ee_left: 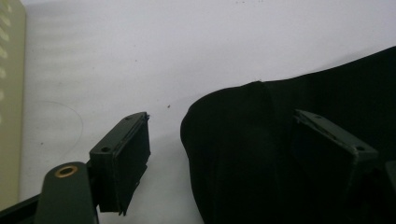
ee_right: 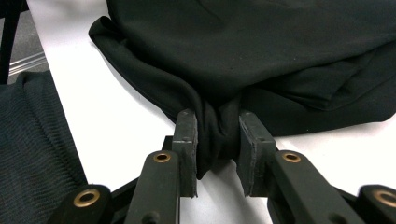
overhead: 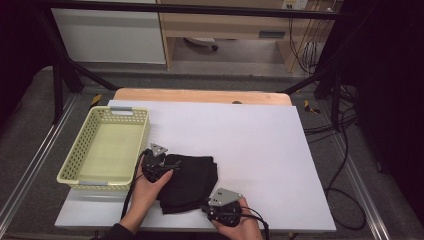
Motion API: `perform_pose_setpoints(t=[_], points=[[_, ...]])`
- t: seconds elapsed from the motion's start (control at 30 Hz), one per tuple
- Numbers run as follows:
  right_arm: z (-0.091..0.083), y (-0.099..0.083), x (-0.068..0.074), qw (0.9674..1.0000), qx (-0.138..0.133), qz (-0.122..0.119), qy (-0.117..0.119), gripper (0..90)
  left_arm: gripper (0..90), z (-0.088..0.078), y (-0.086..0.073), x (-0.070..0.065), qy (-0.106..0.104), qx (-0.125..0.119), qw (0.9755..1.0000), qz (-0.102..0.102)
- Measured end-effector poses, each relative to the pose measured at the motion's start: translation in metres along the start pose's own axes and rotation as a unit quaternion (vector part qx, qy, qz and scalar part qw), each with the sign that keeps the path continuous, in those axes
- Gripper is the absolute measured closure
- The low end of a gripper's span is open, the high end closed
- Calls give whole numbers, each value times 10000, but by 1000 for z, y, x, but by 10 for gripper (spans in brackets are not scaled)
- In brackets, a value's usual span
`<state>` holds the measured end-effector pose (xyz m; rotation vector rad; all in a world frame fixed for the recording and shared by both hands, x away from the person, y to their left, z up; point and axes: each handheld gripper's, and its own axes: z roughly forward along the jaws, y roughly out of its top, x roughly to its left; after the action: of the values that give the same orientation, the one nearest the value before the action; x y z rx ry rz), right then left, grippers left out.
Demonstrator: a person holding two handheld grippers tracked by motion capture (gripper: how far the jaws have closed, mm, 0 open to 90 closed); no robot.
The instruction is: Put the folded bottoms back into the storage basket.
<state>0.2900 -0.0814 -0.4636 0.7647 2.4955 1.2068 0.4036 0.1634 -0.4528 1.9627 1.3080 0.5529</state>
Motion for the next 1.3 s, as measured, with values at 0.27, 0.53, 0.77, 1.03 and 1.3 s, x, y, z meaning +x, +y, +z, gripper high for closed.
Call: perform_pose_setpoints(t=[0.27, 0.53, 0.77, 1.03, 1.3], points=[[1, 1, -1, 10000, 4, -14, 26, 781, 472, 1, -5, -3, -975, -45, 9952, -82], [-1, 4, -3, 9999, -35, -68, 93, 808, 729, -3, -8, -5, -1291, -109, 9916, -27], [-8, 8, -2, 9997, -133, -86, 186, 810, 752, -15, -3, -15, -1417, -276, 9895, 101], [-13, 17, -5, 9994, -93, -149, 282, 812, 753, -29, 9, -28, -1635, -378, 9855, 265], [-11, 32, -15, 9991, -57, -127, 390, 815, 756, -30, 22, -30, -1746, -328, 9837, 285]])
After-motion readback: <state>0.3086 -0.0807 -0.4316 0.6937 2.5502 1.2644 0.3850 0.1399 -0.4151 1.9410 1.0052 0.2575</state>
